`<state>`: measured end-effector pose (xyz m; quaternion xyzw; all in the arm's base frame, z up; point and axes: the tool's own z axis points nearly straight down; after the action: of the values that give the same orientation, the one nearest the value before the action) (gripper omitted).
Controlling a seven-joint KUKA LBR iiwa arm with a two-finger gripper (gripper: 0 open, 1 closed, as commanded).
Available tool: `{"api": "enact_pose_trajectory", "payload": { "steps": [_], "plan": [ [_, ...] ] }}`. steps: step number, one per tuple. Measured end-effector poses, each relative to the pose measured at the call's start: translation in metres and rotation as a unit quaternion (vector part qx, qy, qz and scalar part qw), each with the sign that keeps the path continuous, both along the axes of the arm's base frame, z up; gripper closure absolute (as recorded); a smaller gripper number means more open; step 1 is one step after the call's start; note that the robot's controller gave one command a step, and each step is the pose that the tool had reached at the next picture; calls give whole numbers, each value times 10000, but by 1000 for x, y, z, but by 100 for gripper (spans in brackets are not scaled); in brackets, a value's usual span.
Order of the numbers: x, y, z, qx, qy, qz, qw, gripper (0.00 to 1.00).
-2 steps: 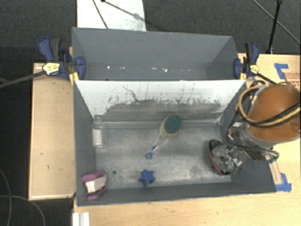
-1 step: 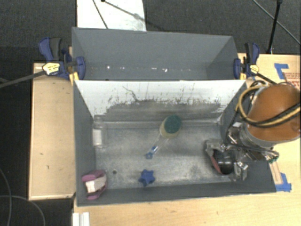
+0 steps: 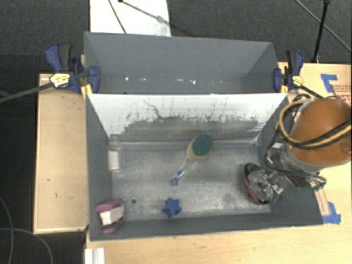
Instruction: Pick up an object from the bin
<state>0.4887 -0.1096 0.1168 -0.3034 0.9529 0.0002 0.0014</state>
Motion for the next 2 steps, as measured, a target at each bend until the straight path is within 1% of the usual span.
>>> {"api": "enact_pose_trajectory", "payload": {
  "steps": [1, 2],
  "plan": [
    [0, 0, 0, 0, 1, -4, 10000, 0],
    [0, 0, 0, 0, 1, -10, 10000, 100]
  ]
}}
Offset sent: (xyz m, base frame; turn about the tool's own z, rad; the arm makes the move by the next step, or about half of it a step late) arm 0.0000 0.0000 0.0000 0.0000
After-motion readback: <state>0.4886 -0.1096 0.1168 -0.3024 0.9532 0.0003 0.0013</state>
